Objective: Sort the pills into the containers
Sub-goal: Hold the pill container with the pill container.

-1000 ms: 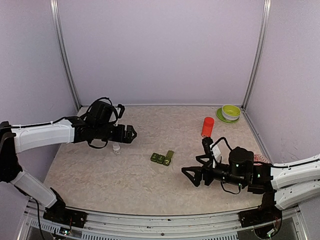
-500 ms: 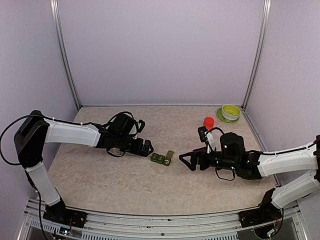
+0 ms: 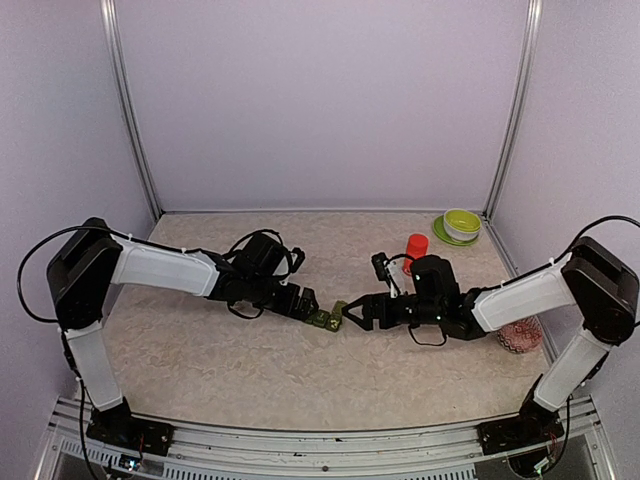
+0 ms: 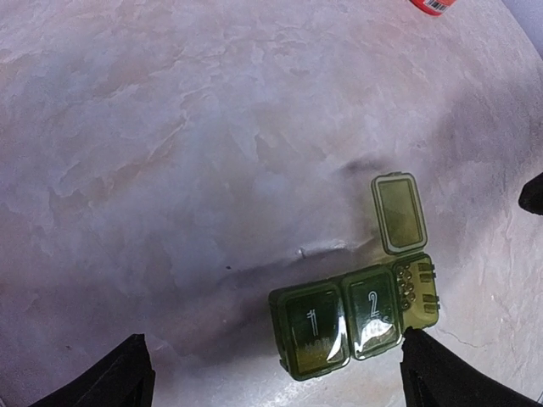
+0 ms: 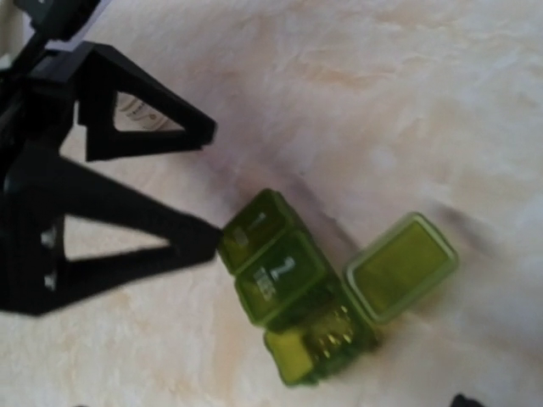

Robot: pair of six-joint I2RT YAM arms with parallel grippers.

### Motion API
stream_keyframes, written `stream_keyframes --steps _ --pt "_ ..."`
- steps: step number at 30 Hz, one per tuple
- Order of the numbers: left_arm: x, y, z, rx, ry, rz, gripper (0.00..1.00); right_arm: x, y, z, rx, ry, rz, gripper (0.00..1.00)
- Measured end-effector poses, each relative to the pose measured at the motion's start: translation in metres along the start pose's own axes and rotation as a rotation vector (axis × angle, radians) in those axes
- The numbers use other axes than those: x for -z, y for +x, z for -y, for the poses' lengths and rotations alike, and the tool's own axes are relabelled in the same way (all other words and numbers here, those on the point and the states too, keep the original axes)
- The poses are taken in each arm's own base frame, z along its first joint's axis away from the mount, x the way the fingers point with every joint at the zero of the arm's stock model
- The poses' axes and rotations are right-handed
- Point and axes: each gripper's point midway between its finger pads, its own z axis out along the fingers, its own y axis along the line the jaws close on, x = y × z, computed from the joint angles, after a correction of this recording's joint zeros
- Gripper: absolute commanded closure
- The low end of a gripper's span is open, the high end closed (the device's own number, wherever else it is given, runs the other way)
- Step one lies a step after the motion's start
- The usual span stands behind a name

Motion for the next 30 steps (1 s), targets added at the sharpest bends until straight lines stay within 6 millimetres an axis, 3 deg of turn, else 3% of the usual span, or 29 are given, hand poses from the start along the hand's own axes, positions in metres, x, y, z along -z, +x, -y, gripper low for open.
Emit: stream_keyframes --steps 17,30 --pt "-0.02 0.014 -0.003 -0.035 -0.029 -0.027 0.01 -0.032 0.01 0.023 -0.114 -0.04 -0.024 0.13" --pt "-0.026 0.009 0.0 -0.038 -0.017 0.003 0.1 -0.064 -0.006 0.029 -0.142 -0.086 -0.016 0.17"
